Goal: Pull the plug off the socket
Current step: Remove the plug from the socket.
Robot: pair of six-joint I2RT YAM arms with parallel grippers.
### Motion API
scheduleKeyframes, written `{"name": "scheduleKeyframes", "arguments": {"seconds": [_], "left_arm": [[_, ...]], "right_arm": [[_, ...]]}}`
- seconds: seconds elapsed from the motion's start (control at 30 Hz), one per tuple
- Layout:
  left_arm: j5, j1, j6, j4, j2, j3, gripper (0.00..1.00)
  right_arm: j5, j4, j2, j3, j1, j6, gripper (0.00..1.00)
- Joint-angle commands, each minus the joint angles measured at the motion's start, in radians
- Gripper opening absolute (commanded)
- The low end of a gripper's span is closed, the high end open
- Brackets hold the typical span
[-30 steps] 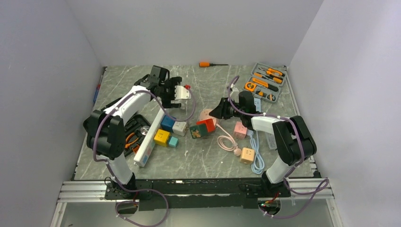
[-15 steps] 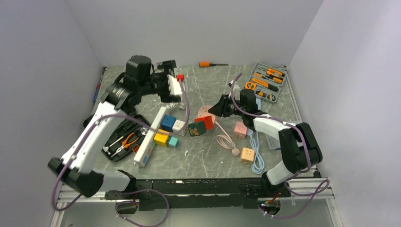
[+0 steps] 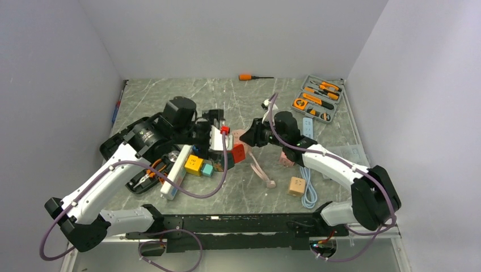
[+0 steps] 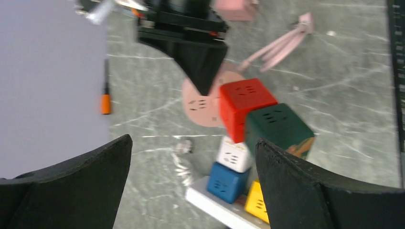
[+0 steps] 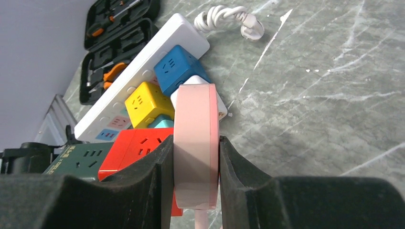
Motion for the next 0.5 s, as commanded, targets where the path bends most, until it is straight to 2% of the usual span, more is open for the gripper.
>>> {"name": "scheduleKeyframes", "arguments": {"seconds": [0.0,0.2,0.47], "left_arm": [[0.036,-0.054,-0.118,0.041,-0.064,-0.098,0.99],[-0.029,-0.116,-0.206,0.137,-0.094,-0.218,0.99],[-0.125,-0.177,-0.32,0.297,-0.076,-0.302,0.99]], "right_arm": [[0.226,-0.048,-0.101,0.08,0.064,0.03,0.0],[0.356,-0.099,-0.166,0.086,0.105,0.03,0.0],[0.525,-0.133,-0.2,0.093,0.166,0.067,0.0]]}}
